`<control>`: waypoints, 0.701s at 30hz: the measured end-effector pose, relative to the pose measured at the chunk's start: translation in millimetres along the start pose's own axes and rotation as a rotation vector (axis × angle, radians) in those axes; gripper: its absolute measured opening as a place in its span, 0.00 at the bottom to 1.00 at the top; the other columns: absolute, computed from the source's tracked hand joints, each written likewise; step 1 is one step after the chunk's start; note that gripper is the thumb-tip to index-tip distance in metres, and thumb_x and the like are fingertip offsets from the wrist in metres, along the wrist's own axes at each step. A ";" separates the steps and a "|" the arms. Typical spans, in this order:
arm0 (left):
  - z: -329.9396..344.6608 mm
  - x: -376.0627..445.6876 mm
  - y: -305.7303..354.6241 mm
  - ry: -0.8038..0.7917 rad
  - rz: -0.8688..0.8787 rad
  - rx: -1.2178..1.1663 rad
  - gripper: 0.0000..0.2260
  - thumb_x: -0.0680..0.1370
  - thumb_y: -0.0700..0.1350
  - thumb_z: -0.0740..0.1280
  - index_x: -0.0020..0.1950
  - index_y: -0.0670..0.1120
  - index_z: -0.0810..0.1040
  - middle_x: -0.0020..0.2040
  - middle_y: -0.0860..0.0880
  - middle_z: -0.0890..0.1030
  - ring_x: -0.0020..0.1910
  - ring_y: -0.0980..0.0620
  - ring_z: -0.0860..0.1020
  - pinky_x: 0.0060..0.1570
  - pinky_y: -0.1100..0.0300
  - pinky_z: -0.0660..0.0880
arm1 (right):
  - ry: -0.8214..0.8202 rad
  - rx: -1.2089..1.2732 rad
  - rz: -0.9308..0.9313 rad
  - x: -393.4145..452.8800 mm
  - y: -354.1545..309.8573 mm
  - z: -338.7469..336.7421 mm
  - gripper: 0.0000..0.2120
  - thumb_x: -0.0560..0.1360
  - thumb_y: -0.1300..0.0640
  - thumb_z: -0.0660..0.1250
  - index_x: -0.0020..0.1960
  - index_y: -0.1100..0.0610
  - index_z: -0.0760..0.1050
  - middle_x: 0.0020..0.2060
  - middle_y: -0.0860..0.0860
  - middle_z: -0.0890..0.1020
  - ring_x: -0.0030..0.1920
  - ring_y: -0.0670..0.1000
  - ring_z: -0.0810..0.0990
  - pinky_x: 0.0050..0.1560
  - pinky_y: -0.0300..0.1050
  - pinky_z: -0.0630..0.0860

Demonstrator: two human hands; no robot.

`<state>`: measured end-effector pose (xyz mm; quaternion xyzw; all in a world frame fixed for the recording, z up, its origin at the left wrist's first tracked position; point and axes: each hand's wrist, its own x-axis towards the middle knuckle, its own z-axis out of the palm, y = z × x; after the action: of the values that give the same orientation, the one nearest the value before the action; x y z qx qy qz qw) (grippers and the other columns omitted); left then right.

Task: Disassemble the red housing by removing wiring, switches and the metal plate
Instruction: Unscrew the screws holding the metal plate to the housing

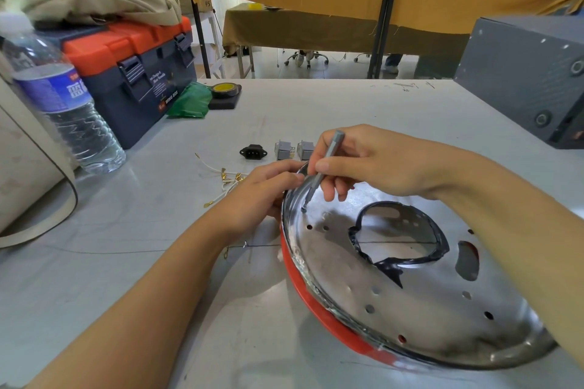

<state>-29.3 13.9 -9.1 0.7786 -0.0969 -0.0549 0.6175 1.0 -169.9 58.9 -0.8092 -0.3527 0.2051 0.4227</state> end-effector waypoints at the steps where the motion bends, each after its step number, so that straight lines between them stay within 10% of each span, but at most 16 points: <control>1: 0.2 0.3 -0.1 0.003 0.000 0.001 0.13 0.73 0.48 0.59 0.52 0.51 0.80 0.42 0.48 0.82 0.41 0.51 0.78 0.41 0.60 0.74 | -0.012 0.009 0.002 -0.6 0.5 -1.2 0.07 0.81 0.60 0.59 0.47 0.58 0.75 0.33 0.52 0.81 0.34 0.45 0.77 0.39 0.35 0.76; 21: -0.8 0.8 -1.1 0.005 0.004 0.007 0.11 0.80 0.42 0.58 0.54 0.45 0.79 0.50 0.38 0.81 0.44 0.48 0.78 0.45 0.56 0.74 | 0.156 -0.149 -0.025 10.6 -2.5 18.2 0.06 0.81 0.57 0.59 0.47 0.55 0.72 0.22 0.47 0.76 0.24 0.42 0.69 0.29 0.34 0.67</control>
<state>-28.3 14.8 -10.0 0.7808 -0.0974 -0.0514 0.6150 -4.4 -151.2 50.4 -0.8475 -0.3428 0.1093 0.3901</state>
